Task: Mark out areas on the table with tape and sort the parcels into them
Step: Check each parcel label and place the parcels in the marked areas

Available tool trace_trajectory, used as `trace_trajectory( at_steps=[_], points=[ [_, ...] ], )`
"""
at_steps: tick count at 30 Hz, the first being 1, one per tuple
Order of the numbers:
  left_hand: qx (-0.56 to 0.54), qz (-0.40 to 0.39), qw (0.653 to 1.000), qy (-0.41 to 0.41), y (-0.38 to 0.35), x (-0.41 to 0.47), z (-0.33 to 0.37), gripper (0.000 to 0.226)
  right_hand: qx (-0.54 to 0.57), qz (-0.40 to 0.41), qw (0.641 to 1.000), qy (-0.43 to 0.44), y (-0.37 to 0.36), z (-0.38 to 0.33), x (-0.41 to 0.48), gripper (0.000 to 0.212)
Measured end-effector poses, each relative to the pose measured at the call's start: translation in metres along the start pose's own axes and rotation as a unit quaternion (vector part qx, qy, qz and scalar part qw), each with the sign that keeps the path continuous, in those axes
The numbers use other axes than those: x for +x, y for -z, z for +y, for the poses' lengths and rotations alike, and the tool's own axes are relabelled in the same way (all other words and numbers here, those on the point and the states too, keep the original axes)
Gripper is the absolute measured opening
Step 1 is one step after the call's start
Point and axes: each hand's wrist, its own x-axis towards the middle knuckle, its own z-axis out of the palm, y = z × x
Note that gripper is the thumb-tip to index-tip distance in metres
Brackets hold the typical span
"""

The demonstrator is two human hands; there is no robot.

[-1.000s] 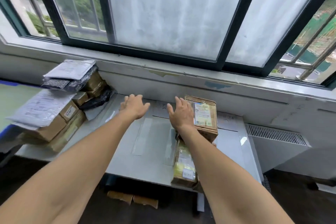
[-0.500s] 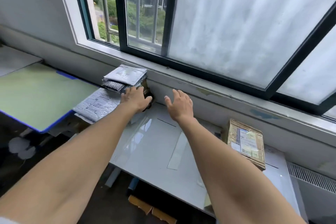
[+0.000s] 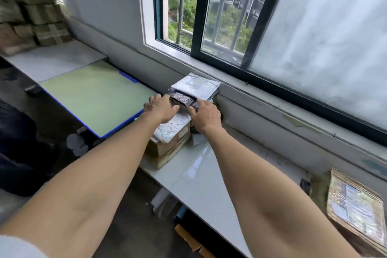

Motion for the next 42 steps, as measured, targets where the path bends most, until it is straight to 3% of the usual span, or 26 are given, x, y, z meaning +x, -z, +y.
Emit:
trace_trajectory(
  at_steps=[20, 33, 42],
  points=[
    [-0.016, -0.036, 0.997, 0.064, -0.029, 0.113, -0.018, 0.060, -0.030, -0.078, 0.996, 0.036, -0.055, 0.017, 0.125, 0.054],
    [-0.068, -0.082, 0.994, -0.003, -0.059, 0.206, 0.022, 0.068, -0.020, -0.062, 0.994, -0.091, -0.059, 0.050, 0.179, 0.050],
    [-0.070, -0.128, 0.989, 0.019, -0.082, 0.262, 0.006, 0.067, 0.121, -0.023, 0.970, -0.211, -0.075, 0.065, 0.208, 0.059]
  ],
)
